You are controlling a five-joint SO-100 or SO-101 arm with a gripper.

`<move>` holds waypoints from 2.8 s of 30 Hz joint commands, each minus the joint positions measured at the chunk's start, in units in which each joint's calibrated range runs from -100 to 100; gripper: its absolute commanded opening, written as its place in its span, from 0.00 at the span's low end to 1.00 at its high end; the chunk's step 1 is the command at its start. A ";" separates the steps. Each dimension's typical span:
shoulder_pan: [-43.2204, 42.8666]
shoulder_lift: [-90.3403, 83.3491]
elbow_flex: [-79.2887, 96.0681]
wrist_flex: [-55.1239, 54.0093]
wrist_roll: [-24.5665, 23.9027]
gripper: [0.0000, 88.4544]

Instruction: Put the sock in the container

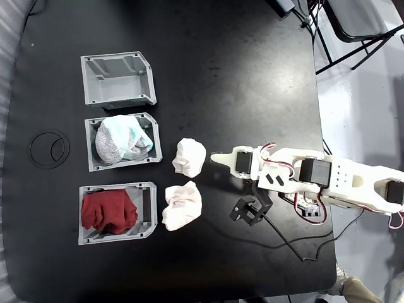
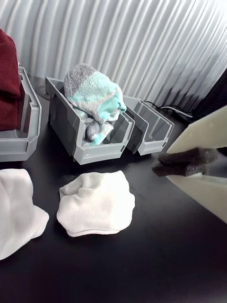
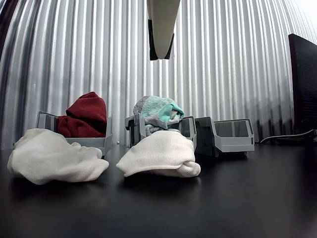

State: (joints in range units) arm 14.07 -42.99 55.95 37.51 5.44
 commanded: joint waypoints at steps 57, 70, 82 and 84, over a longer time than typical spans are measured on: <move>-0.58 -12.43 8.08 -6.00 -0.31 0.02; -0.34 -14.85 9.16 -6.08 -0.26 0.02; -0.50 -20.88 13.49 -6.08 -0.26 0.02; -0.50 -20.88 13.67 -6.08 -0.26 0.02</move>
State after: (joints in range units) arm 14.07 -62.83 69.64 31.88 5.44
